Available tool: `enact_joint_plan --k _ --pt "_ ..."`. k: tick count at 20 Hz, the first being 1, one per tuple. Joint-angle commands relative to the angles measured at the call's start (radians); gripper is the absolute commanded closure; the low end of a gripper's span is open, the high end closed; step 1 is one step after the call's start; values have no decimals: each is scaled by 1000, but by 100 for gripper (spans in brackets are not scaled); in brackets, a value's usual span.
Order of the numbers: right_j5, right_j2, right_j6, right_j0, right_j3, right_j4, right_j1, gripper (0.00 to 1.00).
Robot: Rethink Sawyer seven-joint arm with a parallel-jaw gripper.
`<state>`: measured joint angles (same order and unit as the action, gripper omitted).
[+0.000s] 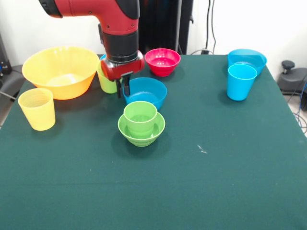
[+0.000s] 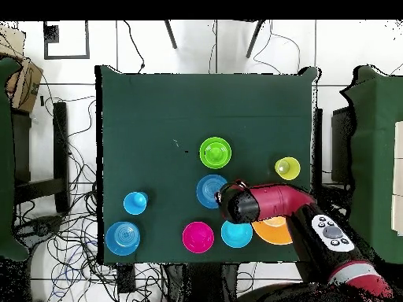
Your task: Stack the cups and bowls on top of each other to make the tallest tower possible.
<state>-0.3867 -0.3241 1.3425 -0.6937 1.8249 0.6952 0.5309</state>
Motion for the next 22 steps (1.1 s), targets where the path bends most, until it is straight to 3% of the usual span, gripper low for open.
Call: enact_joint_plan --k 1,6,10,17,22 --pt "-248 -61 -120 9 -12 -41 33 100" --pt "-365 -85 -133 -19 81 -96 152 100" --pt "-442 -120 -162 -35 108 -128 197 100" --pt "-507 -166 -157 -50 105 -147 201 100" --pt "-527 -234 -181 -102 80 -201 161 100"
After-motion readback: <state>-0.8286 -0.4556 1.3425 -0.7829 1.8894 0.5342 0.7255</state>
